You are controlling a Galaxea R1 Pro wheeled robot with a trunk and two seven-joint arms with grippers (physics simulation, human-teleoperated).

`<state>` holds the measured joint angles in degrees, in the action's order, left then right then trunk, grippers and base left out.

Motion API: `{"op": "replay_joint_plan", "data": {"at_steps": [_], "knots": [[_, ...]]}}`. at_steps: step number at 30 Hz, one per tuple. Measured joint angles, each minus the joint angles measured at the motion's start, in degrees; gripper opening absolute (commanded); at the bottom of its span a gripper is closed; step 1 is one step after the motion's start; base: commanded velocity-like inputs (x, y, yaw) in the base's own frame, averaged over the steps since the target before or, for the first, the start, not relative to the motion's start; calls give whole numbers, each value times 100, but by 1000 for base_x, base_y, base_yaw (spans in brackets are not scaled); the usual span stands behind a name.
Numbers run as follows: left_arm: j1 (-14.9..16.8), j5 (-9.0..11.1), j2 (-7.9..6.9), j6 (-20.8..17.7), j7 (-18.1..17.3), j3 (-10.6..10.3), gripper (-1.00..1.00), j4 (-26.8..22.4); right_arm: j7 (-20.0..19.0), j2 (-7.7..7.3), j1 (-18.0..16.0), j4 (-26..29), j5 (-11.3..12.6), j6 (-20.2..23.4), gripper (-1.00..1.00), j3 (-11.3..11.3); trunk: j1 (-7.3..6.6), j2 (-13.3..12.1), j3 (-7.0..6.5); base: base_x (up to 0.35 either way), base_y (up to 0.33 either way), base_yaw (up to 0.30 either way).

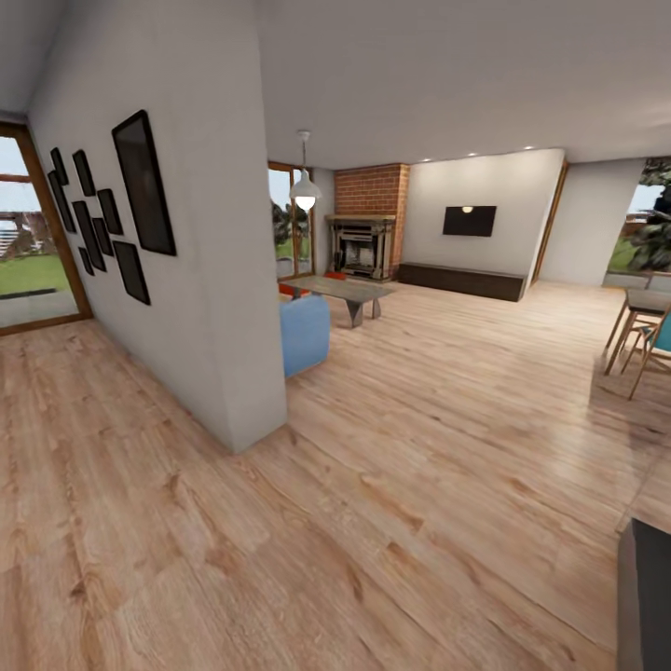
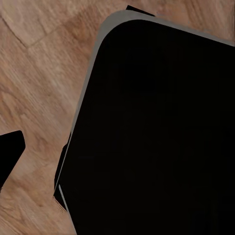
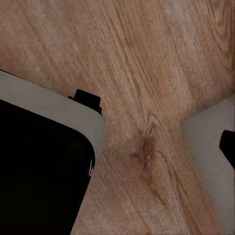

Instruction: Move the two storage containers from the living room to the garage. In the garage, place one container on the floor and stack the other container on top of it (either order is fine).

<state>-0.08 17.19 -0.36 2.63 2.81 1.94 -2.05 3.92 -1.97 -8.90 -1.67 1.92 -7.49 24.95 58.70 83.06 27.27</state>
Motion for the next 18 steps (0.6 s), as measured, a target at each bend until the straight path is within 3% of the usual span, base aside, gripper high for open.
{"op": "replay_joint_plan", "data": {"at_steps": [18], "knots": [[0,0,0,-33,0,0,100,0,6,-1,0,0,-8,-19,100,17,0,0,0,322,0,0]]}}
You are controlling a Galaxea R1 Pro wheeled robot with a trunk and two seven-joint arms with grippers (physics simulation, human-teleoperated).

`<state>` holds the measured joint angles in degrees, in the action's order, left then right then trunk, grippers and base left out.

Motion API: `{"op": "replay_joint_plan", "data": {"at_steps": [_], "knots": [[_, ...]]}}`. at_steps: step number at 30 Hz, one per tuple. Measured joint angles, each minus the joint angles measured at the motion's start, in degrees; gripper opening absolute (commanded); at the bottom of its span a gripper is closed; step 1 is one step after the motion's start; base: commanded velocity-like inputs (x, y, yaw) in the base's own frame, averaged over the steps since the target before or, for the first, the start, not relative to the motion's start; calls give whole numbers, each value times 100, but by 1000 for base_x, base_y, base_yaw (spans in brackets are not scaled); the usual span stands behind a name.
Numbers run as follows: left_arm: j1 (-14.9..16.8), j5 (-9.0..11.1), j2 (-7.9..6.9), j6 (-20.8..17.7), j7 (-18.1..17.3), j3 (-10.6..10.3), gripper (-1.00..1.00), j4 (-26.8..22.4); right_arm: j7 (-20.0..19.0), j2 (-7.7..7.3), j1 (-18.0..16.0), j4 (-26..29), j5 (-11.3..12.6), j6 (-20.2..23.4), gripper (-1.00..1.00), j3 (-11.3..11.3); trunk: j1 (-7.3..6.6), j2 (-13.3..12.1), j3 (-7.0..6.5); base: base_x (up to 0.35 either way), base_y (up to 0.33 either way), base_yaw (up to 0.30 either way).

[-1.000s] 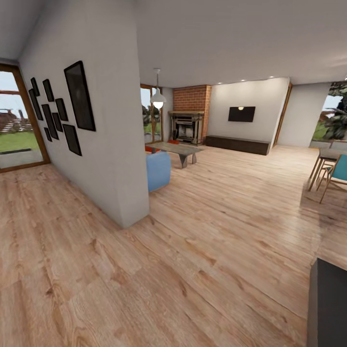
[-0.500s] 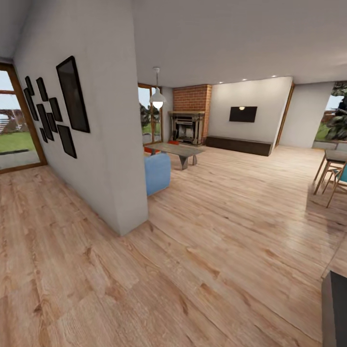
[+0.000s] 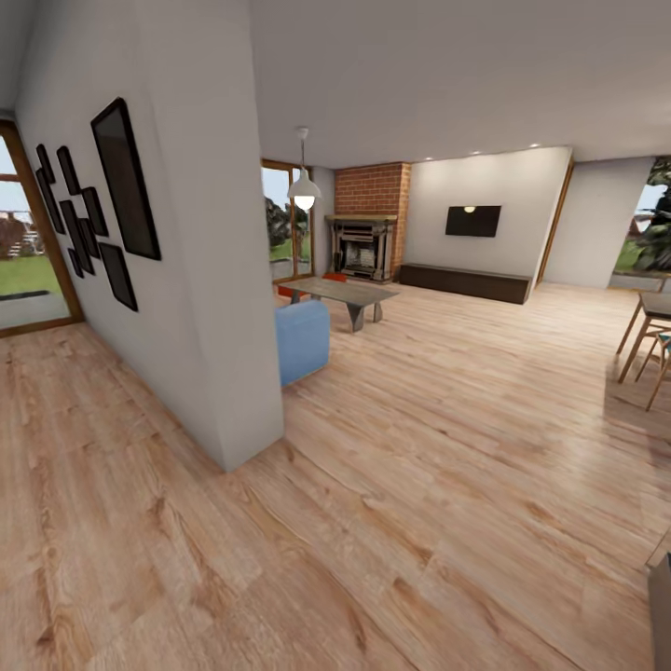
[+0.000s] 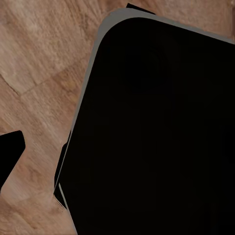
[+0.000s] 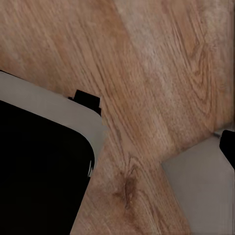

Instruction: Move the two storage containers from the living room to the garage. In the garage, place one container on the floor and stack the other container on top of it (either order is fine).

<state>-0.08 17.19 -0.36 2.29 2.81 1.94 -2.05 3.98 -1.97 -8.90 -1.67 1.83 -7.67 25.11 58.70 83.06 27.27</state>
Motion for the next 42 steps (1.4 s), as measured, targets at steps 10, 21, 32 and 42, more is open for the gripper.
{"op": "replay_joint_plan", "data": {"at_steps": [10,21,32,42], "knots": [[0,-7,0,8,0,0,100,0,11,6,0,0,58,-31,100,-33,0,0,0,322,0,0],[0,-9,0,15,1,-1,100,-1,13,13,1,1,64,-26,100,-49,0,0,0,322,0,-186],[0,-3,0,15,1,0,100,-1,13,16,1,0,64,5,100,-49,0,0,0,322,0,-293],[0,-1,-7,-8,-7,-5,100,-1,9,18,1,0,64,14,100,-47,0,0,0,322,0,-296]]}}
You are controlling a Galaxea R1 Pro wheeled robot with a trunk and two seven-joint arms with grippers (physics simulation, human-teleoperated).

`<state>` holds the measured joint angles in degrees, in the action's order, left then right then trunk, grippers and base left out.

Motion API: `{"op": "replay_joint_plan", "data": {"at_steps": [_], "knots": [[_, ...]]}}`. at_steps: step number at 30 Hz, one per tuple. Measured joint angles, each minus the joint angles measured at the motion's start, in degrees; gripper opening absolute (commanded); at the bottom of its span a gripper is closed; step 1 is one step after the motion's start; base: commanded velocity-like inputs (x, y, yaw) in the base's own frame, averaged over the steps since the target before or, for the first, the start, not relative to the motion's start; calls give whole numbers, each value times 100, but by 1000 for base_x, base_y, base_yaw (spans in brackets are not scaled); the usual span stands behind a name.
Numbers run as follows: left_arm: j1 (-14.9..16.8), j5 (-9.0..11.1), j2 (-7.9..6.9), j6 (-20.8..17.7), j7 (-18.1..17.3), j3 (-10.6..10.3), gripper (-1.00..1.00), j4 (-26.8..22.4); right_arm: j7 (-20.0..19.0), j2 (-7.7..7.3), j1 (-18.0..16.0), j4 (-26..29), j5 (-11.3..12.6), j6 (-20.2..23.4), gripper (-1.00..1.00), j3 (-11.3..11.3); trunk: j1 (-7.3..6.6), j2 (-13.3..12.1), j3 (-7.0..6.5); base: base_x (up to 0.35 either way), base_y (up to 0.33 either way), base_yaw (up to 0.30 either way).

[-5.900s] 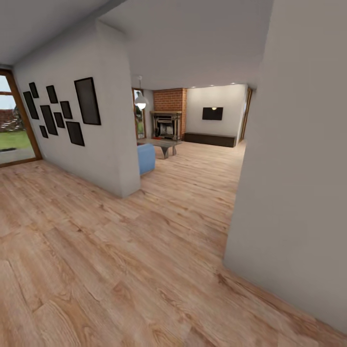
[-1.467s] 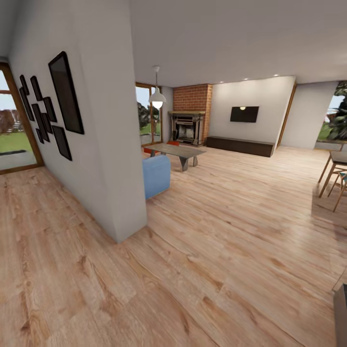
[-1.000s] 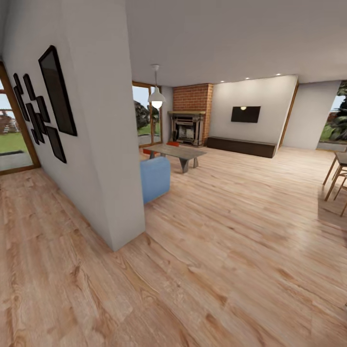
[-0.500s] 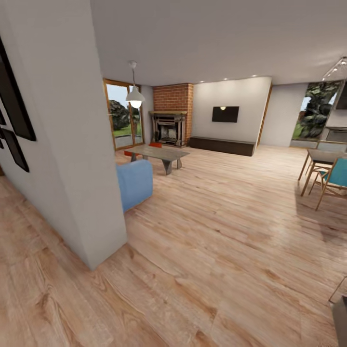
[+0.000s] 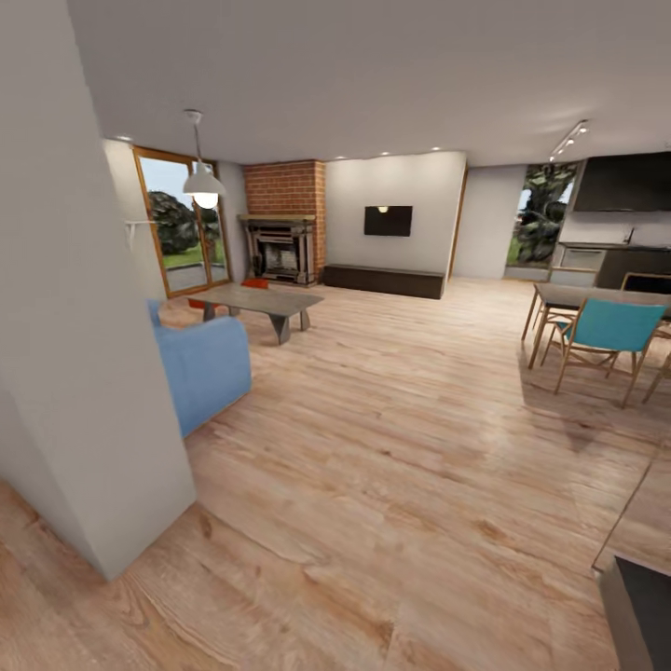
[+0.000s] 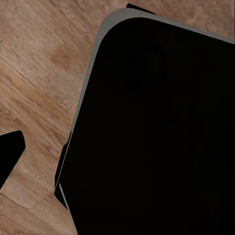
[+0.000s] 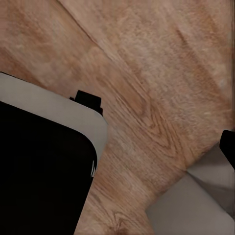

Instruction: Move the two storage containers from the living room to the garage. In the garage, place one container on the floor and stack the other container on top of it (either order is fine).

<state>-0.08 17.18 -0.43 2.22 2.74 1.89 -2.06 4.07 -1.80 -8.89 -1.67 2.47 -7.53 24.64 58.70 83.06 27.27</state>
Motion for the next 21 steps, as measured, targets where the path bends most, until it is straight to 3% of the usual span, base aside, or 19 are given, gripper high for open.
{"op": "replay_joint_plan", "data": {"at_steps": [21], "knots": [[0,-2,-27,-3,7,5,100,-9,4,-7,0,0,0,-13,100,-2,0,0,0,322,0,-297]]}}
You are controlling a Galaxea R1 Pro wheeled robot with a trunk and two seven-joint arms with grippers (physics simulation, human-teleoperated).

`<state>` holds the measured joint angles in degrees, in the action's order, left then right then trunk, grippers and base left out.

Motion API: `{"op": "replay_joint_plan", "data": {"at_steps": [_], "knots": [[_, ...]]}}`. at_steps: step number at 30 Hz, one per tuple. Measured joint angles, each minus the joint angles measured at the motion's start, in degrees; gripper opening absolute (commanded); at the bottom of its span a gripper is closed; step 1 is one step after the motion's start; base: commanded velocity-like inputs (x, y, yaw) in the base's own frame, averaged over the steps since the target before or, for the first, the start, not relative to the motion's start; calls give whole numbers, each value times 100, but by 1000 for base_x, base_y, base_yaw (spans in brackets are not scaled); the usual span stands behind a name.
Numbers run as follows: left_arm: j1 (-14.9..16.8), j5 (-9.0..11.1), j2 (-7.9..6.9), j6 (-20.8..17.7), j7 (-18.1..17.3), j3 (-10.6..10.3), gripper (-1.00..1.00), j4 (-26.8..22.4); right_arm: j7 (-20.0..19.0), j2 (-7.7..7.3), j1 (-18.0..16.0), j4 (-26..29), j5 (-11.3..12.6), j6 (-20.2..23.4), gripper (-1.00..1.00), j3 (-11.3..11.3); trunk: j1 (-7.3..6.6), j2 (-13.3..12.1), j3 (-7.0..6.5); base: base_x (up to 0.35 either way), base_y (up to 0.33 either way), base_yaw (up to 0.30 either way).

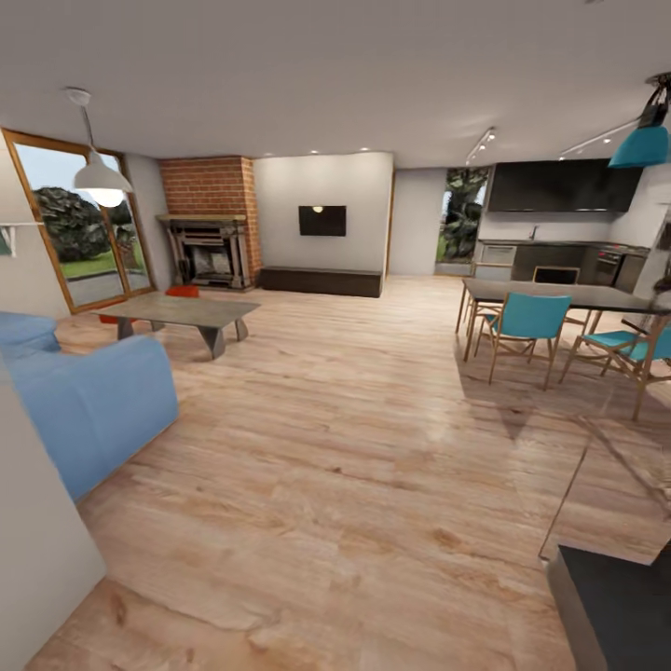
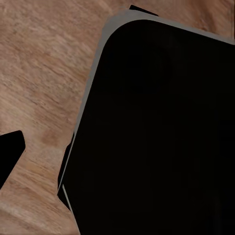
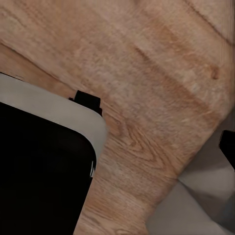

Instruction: Move the two storage containers from the living room to the garage. In the garage, place one container on the floor and stack the other container on top of it (either order is fine).

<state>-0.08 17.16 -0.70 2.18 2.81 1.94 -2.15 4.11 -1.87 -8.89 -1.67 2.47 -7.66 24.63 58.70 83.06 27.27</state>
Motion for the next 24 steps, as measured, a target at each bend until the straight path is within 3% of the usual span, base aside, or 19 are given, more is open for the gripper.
{"op": "replay_joint_plan", "data": {"at_steps": [17,24], "knots": [[0,0,0,9,-1,0,100,0,0,8,0,0,0,-28,100,0,0,0,0,322,0,-295],[0,2,-1,13,-3,-1,100,1,-15,-10,-1,0,-24,-21,100,8,0,0,0,322,0,-61]]}}
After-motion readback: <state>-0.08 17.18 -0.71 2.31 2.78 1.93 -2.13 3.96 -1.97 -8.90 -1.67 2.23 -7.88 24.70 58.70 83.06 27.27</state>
